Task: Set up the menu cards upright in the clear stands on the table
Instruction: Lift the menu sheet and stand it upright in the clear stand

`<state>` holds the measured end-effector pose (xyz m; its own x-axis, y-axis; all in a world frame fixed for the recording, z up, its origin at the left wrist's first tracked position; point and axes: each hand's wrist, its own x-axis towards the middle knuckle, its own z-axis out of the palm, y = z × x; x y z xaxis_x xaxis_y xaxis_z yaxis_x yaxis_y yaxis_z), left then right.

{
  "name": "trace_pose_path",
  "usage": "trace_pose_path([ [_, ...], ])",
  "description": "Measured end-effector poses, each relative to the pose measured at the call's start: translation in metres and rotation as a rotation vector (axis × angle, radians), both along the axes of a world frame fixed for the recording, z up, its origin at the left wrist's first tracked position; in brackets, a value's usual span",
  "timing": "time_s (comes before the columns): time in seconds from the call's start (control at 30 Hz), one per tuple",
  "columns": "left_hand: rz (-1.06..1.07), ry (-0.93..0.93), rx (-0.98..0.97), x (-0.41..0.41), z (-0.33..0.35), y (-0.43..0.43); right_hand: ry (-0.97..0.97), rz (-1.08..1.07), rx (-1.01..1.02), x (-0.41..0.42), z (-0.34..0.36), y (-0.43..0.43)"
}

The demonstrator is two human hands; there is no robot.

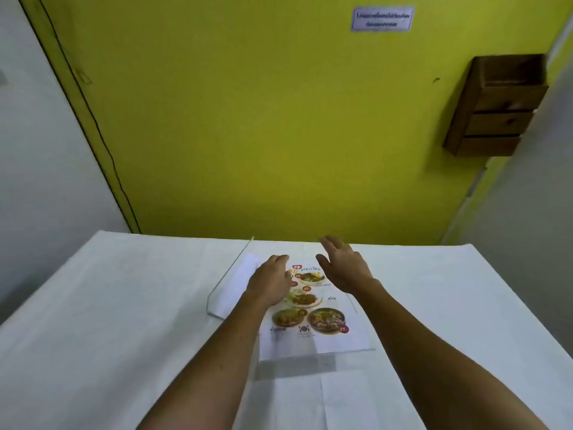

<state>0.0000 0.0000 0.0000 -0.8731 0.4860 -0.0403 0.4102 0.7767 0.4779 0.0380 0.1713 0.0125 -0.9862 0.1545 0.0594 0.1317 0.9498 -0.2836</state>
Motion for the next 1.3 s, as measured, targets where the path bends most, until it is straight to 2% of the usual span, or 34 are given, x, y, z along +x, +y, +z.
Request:
trace_pose_path([
  [0.17,0.046,-0.109,-0.112,0.011,-0.032,-0.015,-0.185,0.011,-0.004,0.010,-0.031,0.009],
  [0.3,0.041,-0.128,-0.171,0.017,-0.051,-0.018,-0.273,0.014,-0.041,0.015,-0.053,0.010],
  [0.7,0.021,0.029,-0.274,0.022,-0.068,-0.020,-0.315,0.026,-0.081,0.020,-0.083,0.004],
  [0.93,0.083,-0.137,-0.208,0.015,-0.065,-0.028,-0.350,-0.051,-0.168,0.018,-0.079,0.014],
  [1.1,0.053,-0.336,-0.134,0.006,-0.060,-0.032,-0.413,-0.083,-0.148,0.012,-0.066,0.020],
  [1.3,0.043,-0.448,-0.075,-0.008,-0.057,-0.031,-0.472,-0.149,-0.268,0.009,-0.064,0.017],
])
